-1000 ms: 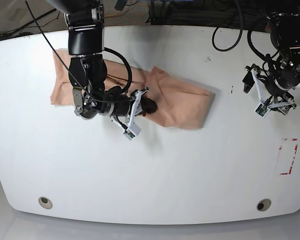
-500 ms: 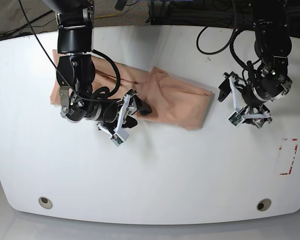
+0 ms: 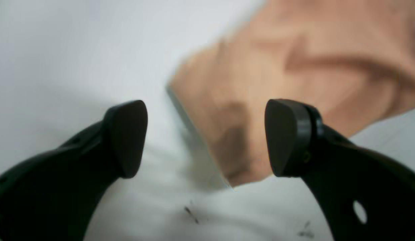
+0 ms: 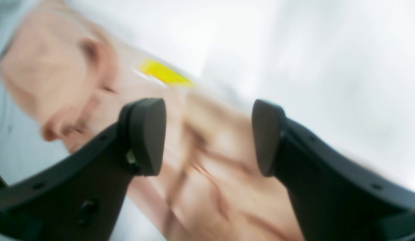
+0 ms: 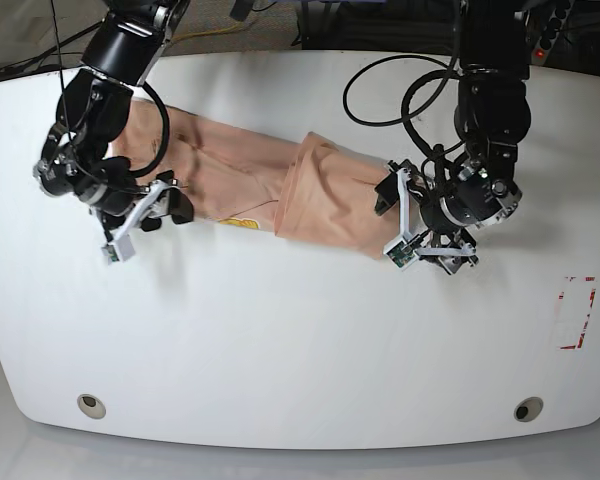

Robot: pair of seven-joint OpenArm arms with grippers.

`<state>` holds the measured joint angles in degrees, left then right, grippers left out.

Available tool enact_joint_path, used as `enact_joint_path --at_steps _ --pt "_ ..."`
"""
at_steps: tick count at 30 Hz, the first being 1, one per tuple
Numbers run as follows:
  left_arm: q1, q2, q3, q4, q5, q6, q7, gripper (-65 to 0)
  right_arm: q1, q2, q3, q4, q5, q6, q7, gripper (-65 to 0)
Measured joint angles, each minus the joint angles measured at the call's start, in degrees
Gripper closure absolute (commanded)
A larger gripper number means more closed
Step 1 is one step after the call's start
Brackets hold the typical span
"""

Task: Fold the T-shirt properly
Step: 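Grasp both ends of the folded shirt and straighten it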

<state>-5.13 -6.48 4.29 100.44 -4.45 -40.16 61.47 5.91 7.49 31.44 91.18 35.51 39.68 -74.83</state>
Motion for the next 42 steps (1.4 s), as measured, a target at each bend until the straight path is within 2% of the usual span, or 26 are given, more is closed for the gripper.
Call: enact_joint_path --at_steps 4,6,9,15,20,24,31,36,40,42 --pt "0.20 0.28 -0.07 -4.50 0.81 0.04 -0.13 -22.2 -0.94 0.00 9.84 -0.09 5.44 0.00 -2.43 -38.5" --pt "-0.17 0.28 -0.13 -6.56 0.83 0.04 -1.92 -12.2 -1.62 0.17 13.31 -0.11 7.15 -0.02 -3.30 -38.5" --pt "-0.87 0.44 -0.15 -9.90 0.98 0.04 -6.10 -4.0 -3.21 1.64 15.96 -0.22 7.82 0.00 -3.93 -38.5" --pt "-1.27 0.39 -0.33 -15.28 0.50 0.24 -7.85 -3.6 -4.55 3.15 19.71 -0.22 8.02 -0.02 -3.45 -39.6" --pt "-1.22 0.24 -0.33 -15.28 0.35 0.24 -7.82 -3.5 -5.92 2.93 19.89 -4.20 6.51 0.00 -3.43 -48.2" --pt "-0.33 0.39 -2.93 -15.26 -0.33 0.22 -8.50 -3.5 -7.08 2.32 19.96 -6.23 6.29 0.00 -3.52 -48.0" --pt "0.02 0.26 -3.93 -15.23 -0.72 0.22 -8.50 -3.5 -7.15 -1.73 19.43 -6.23 6.78 0.02 -3.02 -48.0" --pt "0.04 0.28 -3.93 -15.21 -0.70 0.22 -8.44 -3.5 -6.88 -4.13 14.34 -5.79 6.97 0.07 -1.90 -47.6" --pt "0.04 0.28 -3.93 -15.21 -0.76 0.24 -8.17 -3.5 -6.58 -6.95 13.84 -5.79 7.04 0.39 -0.50 -40.4" --pt "0.02 0.28 -3.93 -15.13 -0.98 0.22 -7.28 -3.5 -6.91 -6.99 13.46 -5.86 6.95 0.39 0.24 -38.7"
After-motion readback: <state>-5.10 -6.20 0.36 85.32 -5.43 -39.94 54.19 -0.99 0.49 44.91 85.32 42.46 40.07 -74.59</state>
